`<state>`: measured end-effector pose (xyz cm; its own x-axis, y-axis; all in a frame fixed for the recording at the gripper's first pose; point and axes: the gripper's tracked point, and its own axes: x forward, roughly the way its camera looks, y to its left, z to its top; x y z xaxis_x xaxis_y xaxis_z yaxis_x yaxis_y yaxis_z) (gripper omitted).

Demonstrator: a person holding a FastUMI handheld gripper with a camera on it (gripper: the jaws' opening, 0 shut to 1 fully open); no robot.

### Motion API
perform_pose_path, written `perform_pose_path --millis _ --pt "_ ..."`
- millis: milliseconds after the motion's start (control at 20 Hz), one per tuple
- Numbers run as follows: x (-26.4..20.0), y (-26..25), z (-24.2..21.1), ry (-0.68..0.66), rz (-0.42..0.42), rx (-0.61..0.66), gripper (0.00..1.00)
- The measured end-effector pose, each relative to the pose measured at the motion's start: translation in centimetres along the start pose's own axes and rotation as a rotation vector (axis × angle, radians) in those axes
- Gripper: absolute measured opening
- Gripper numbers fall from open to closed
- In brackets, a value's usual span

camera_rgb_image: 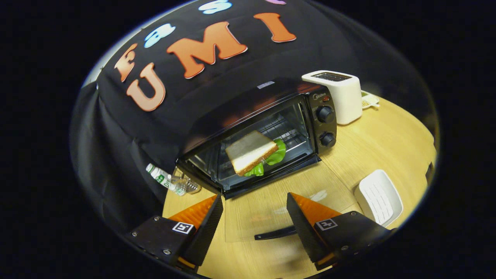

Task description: Open the toaster oven, put the food inside, and close the toaster oven door.

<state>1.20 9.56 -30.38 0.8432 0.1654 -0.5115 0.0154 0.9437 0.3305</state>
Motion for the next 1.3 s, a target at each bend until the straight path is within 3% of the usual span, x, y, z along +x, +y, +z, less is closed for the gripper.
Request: perform_pose_path --millis 200,450,850,1300 --pt "-0.7 -2.0 -3.2 0.038 -0.052 -0.194 0.99" --pt "-1.5 -4.4 -7.4 0.114 -0.092 -0.28 0.99" --pt "0.4 -6.0 -12.2 0.251 -0.126 -0.348 0.99" --pt "2.1 -5.8 -12.0 0.275 -0.161 -0.344 0.99"
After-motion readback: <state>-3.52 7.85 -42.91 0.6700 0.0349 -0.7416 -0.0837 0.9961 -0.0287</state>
